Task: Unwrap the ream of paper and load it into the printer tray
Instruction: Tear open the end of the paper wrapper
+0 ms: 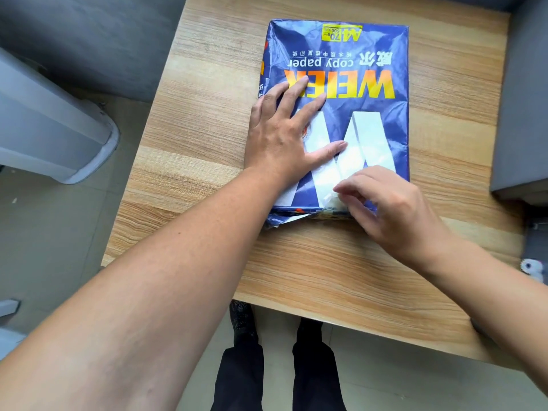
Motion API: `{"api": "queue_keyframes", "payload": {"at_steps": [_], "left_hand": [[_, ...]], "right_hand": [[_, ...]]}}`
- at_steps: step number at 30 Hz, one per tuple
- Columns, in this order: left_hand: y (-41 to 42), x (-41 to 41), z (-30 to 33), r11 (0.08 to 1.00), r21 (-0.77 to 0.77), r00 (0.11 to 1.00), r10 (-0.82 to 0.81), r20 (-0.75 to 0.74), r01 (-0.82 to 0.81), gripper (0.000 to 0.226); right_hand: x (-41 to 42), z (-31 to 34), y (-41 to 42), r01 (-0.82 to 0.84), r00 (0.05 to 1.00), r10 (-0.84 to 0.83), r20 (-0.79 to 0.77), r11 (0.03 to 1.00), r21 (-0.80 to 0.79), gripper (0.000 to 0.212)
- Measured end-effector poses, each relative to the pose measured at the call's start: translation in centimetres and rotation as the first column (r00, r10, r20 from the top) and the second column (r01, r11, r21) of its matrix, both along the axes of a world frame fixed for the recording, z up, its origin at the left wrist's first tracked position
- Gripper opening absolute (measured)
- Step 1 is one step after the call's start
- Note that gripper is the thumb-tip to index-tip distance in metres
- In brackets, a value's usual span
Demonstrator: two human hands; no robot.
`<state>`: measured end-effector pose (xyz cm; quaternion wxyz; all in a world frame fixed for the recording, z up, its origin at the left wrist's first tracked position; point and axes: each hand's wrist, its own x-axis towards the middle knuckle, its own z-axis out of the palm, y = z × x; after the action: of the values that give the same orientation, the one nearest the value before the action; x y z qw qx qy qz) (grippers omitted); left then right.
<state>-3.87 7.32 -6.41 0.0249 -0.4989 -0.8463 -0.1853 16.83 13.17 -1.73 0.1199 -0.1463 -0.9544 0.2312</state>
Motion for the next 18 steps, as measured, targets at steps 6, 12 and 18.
{"api": "queue_keyframes", "payload": {"at_steps": [6, 12, 18], "left_hand": [[0.0, -0.1, -0.1, 1.000, -0.023, 1.000, -0.011, -0.015, 0.010, 0.074], [0.2, -0.2, -1.0, 0.997, 0.080, 1.000, 0.004, -0.012, -0.003, 0.041], [0.3, -0.2, -1.2, 0.995, 0.099, 1.000, -0.003, -0.021, 0.005, 0.041]], "right_hand": [[-0.2, 0.5, 0.3, 0.066, 0.996, -0.067, -0.053, 0.998, -0.018, 0.020], [-0.6, 0.3, 1.7, 0.245, 0.969, -0.232, 0.089, 0.954, -0.173, 0.046], [-0.8, 0.2, 1.3, 0.240, 0.971, -0.223, 0.090, 0.931, -0.277, 0.028]]}}
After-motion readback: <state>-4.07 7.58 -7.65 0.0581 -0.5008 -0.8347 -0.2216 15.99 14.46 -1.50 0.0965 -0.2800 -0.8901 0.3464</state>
